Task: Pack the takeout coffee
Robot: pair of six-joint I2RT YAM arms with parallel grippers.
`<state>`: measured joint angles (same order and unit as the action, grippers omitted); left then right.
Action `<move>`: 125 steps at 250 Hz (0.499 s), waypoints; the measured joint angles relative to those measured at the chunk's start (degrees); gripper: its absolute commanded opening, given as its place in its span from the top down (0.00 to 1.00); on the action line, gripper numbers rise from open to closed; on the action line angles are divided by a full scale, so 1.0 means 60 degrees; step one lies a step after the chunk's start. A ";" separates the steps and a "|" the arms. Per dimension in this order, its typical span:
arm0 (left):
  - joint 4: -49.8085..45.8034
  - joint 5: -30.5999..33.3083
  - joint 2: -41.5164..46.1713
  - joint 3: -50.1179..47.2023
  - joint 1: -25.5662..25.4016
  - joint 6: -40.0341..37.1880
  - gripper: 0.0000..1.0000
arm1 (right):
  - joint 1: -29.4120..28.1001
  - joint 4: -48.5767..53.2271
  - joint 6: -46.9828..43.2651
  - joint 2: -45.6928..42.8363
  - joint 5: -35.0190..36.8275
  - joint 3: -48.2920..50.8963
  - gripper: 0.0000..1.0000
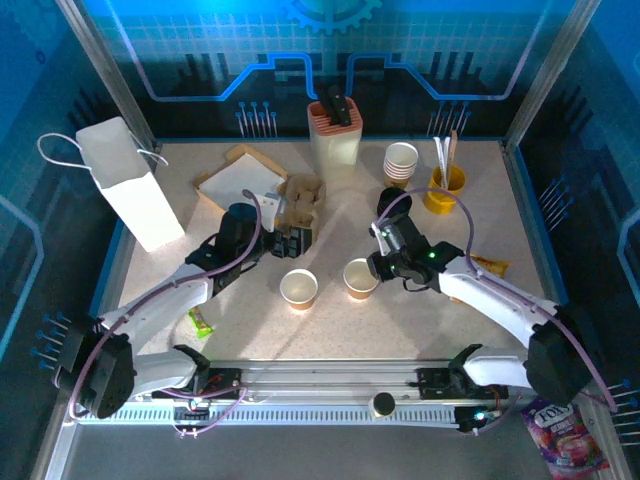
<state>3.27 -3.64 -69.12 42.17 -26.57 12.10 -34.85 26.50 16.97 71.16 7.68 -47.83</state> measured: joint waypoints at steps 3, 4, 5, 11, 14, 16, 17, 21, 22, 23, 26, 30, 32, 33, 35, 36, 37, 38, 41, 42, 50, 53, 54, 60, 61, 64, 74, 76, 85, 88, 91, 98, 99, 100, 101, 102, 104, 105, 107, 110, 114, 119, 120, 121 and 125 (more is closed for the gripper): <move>-0.0004 0.0000 0.0011 -0.0007 0.0000 0.0000 0.00 | -0.0004 0.0000 0.0036 -0.0073 0.0000 -0.0004 0.65; -0.0004 0.0000 0.0015 -0.0011 0.0000 0.0000 0.00 | -0.0004 0.0000 0.0022 -0.0087 0.0000 -0.0007 0.65; -0.0004 0.0000 0.0015 -0.0015 0.0000 0.0000 0.00 | -0.0004 0.0000 0.0011 -0.0102 0.0000 -0.0007 0.64; 0.0000 0.0000 0.0025 -0.0036 0.0000 0.0000 0.00 | -0.0004 0.0000 0.0044 -0.0204 0.0000 -0.0015 0.63; 0.0000 0.0000 0.0033 -0.0044 0.0000 0.0000 0.00 | -0.0004 0.0000 -0.0015 -0.0259 -0.0004 -0.0022 0.62; 0.0000 0.0000 0.0036 -0.0051 0.0000 0.0000 0.00 | -0.0004 0.0004 -0.0004 -0.0288 -0.0004 -0.0025 0.62; -0.0004 0.0000 0.0036 -0.0055 0.0000 0.0000 0.00 | -0.0004 0.0004 0.0007 -0.0302 -0.0004 -0.0029 0.62; -0.0004 0.0004 0.0051 -0.0062 0.0000 0.0000 0.00 | -0.0004 0.0000 0.0000 -0.0361 -0.0004 -0.0033 0.61; -0.0004 0.0004 0.0051 -0.0073 0.0000 0.0000 0.00 | -0.0004 0.0000 -0.0015 -0.0375 -0.0004 -0.0036 0.60; -0.0004 0.0004 0.0051 -0.0076 0.0000 0.0000 0.00 | -0.0004 0.0000 -0.0018 -0.0386 -0.0007 -0.0036 0.60; 0.0000 0.0004 0.0058 -0.0076 0.0000 0.0000 0.00 | -0.0004 0.0004 -0.0004 -0.0426 -0.0007 -0.0047 0.59; -0.0004 0.0007 0.0069 -0.0087 0.0000 0.0000 0.00 | -0.0004 0.0007 -0.0044 -0.0492 -0.0007 -0.0062 0.58; -0.0004 0.0007 0.0069 -0.0095 0.0000 0.0000 0.00 | -0.0004 0.0011 -0.0051 -0.0514 -0.0004 -0.0066 0.57; -0.0004 0.0011 0.0069 -0.0095 0.0000 0.0000 0.00 | -0.0004 0.0011 -0.0047 -0.0525 -0.0004 -0.0069 0.57; -0.0007 0.0022 0.0076 -0.0102 0.0000 0.0000 0.00 | -0.0004 0.0022 -0.0033 -0.0543 0.0004 -0.0087 0.56; -0.0007 0.0025 0.0076 -0.0102 0.0000 0.0000 0.00 | -0.0004 0.0033 -0.0040 -0.0554 0.0004 -0.0098 0.56; -0.0011 0.0036 0.0080 -0.0102 0.0000 0.0000 0.00 | -0.0004 0.0047 -0.0062 -0.0561 0.0004 -0.0102 0.56; -0.0011 0.0044 0.0084 -0.0106 0.0000 0.0000 0.00 | -0.0004 0.0055 -0.0084 -0.0565 0.0007 -0.0113 0.55; -0.0011 0.0044 0.0087 -0.0113 0.0000 0.0000 0.00 | -0.0004 0.0080 -0.0109 -0.0583 0.0015 -0.0149 0.54; -0.0011 0.0047 0.0087 -0.0113 0.0000 0.0000 0.00 | -0.0004 0.0084 -0.0102 -0.0590 0.0018 -0.0160 0.54; -0.0040 0.0073 0.0106 -0.0120 0.0000 0.0000 0.00 | -0.0004 0.0149 -0.0186 -0.0619 0.0084 -0.0266 0.51; -0.0066 0.0076 0.0113 -0.0120 0.0000 -0.0004 0.00 | 0.0004 0.0171 -0.0197 -0.0623 0.0117 -0.0335 0.50; -0.0073 0.0076 0.0117 -0.0120 0.0000 0.0000 0.00 | 0.0007 0.0182 -0.0222 -0.0623 0.0120 -0.0357 0.50; -0.0102 0.0095 0.0131 -0.0124 0.0000 -0.0004 0.00 | 0.0015 0.0208 -0.0255 -0.0623 0.0157 -0.0470 0.48; -0.0106 0.0098 0.0138 -0.0124 0.0000 0.0000 0.00 | 0.0018 0.0215 -0.0262 -0.0619 0.0164 -0.0488 0.48; -0.0124 0.0113 0.0149 -0.0127 0.0000 0.0000 0.00 | 0.0036 0.0229 -0.0339 -0.0616 0.0168 -0.0550 0.47; -0.0219 0.0153 0.0193 -0.0131 0.0000 -0.0004 0.00 | 0.0113 0.0302 -0.0455 -0.0594 0.0193 -0.0794 0.45; -0.0240 0.0160 0.0211 -0.0127 0.0000 -0.0004 0.00 | 0.0138 0.0317 -0.0463 -0.0583 0.0200 -0.0841 0.44; -0.0299 0.0186 0.0251 -0.0131 0.0000 -0.0004 0.00 | 0.0306 0.0408 -0.0539 -0.0488 0.0193 -0.1133 0.43; -0.0328 0.0189 0.0270 -0.0131 0.0000 -0.0004 0.00 | 0.0372 0.0437 -0.0557 -0.0448 0.0175 -0.1224 0.42; -0.0342 0.0197 0.0284 -0.0135 0.0000 -0.0004 0.00 | 0.0444 0.0452 -0.0608 -0.0404 0.0175 -0.1322 0.41; -0.0393 0.0215 0.0317 -0.0135 0.0000 -0.0004 0.00 | 0.0681 0.0466 -0.0641 -0.0244 0.0142 -0.1585 0.40; -0.0397 0.0219 0.0321 -0.0135 0.0000 -0.0004 0.00 | 0.0714 0.0470 -0.0659 -0.0222 0.0146 -0.1617 0.40; -0.0404 0.0219 0.0324 -0.0135 0.0000 -0.0004 0.00 | 0.0739 0.0470 -0.0659 -0.0200 0.0149 -0.1650 0.40; -0.0408 0.0219 0.0328 -0.0135 0.0000 -0.0004 0.00 | 0.0772 0.0466 -0.0652 -0.0178 0.0149 -0.1683 0.40; -0.0415 0.0219 0.0335 -0.0135 0.0000 -0.0004 0.00 | 0.0809 0.0466 -0.0648 -0.0149 0.0149 -0.1716 0.40; -0.0430 0.0219 0.0342 -0.0135 0.0000 -0.0004 0.00 | 0.0882 0.0470 -0.0645 -0.0095 0.0138 -0.1781 0.39; -0.0433 0.0219 0.0346 -0.0135 0.0000 -0.0004 0.00 | 0.0918 0.0470 -0.0656 -0.0069 0.0124 -0.1818 0.39; -0.0444 0.0219 0.0353 -0.0135 0.0000 -0.0004 0.00 | 0.0991 0.0477 -0.0663 -0.0018 0.0106 -0.1887 0.39; -0.0452 0.0219 0.0361 -0.0135 0.0000 -0.0004 0.00 | 0.1104 0.0466 -0.0656 0.0069 0.0113 -0.1982 0.38; -0.0470 0.0215 0.0372 -0.0135 0.0000 0.0000 0.00 | 0.1253 0.0470 -0.0656 0.0193 0.0073 -0.2106 0.38; -0.0474 0.0215 0.0379 -0.0135 0.0000 0.0000 0.00 | 0.1439 0.0463 -0.0645 0.0342 0.0073 -0.2248 0.37; -0.0474 0.0215 0.0382 -0.0135 0.0000 0.0000 0.00 | 0.1475 0.0459 -0.0645 0.0379 0.0073 -0.2277 0.37; -0.0474 0.0215 0.0382 -0.0135 0.0000 0.0000 0.00 | 0.1515 0.0459 -0.0641 0.0415 0.0066 -0.2306 0.37; -0.0474 0.0211 0.0386 -0.0135 0.0000 0.0000 0.00 | 0.1705 0.0463 -0.0648 0.0579 0.0040 -0.2444 0.36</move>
<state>0.43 -2.37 -66.81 41.36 -26.57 12.10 -24.62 29.28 13.08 74.63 7.92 -62.50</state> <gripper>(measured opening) 0.992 0.621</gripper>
